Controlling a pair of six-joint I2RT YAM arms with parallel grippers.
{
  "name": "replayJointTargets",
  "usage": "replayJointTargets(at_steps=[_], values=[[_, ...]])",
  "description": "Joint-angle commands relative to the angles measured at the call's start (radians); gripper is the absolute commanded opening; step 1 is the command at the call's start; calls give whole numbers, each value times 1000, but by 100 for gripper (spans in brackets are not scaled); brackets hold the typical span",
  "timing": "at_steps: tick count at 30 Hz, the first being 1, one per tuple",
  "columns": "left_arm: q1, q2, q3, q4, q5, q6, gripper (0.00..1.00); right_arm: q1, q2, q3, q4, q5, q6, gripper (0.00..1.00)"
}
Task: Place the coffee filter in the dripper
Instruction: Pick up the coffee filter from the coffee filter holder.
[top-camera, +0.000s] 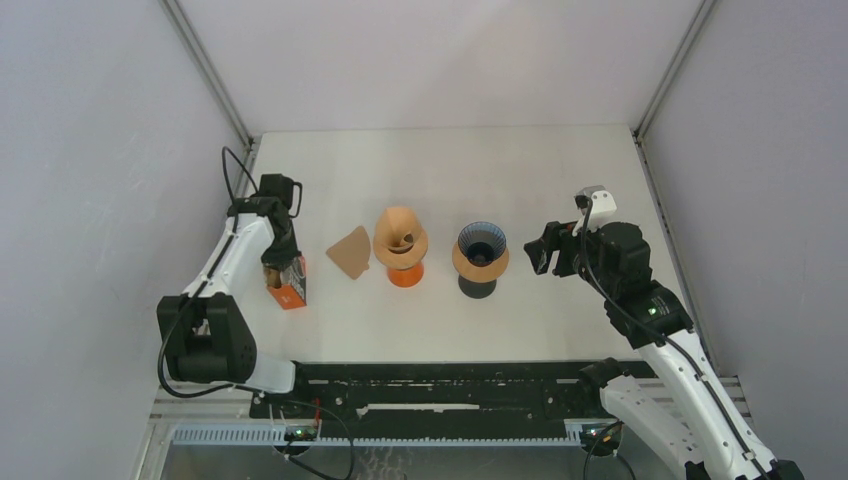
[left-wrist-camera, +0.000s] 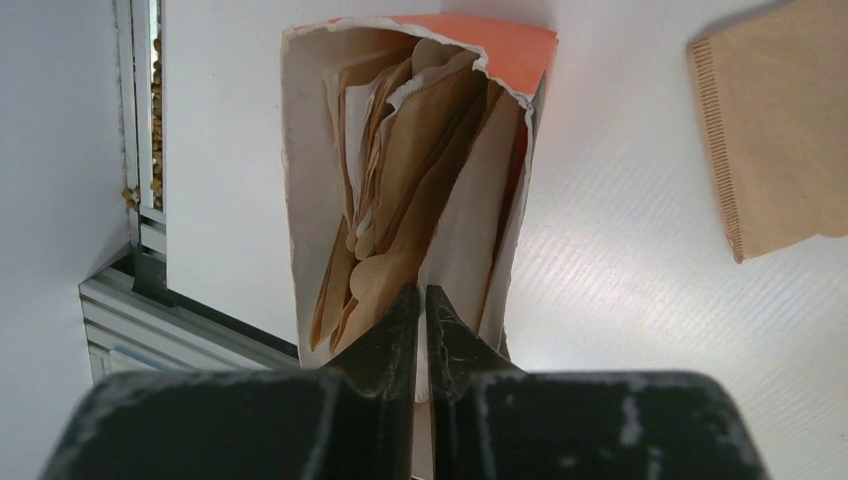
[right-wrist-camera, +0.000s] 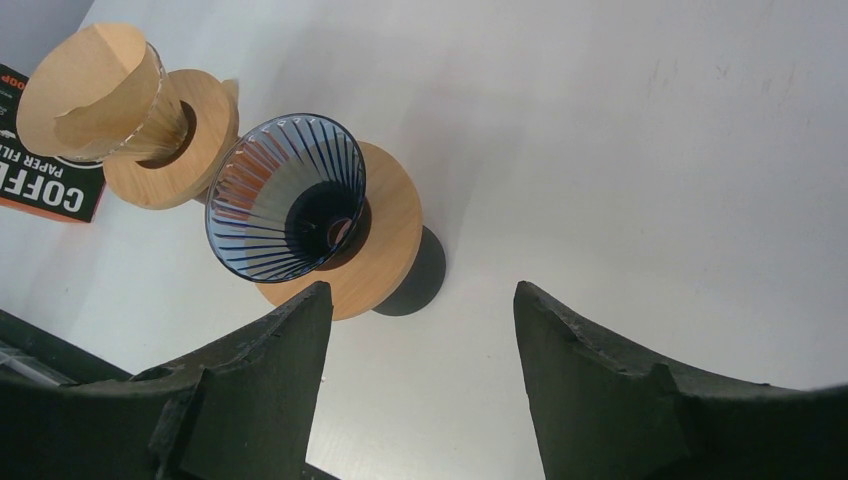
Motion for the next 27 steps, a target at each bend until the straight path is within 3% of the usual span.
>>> replayJointTargets(at_steps=[1, 7, 27], values=[[5, -47, 82, 3, -29, 3, 7, -6, -2, 2, 52, -4, 3, 75], [4, -91, 96, -12, -45, -1, 0, -6, -3, 2, 50, -3, 3, 75], [21, -299, 91, 29, -123, -90, 0, -4, -10, 2, 48, -8, 2, 75]])
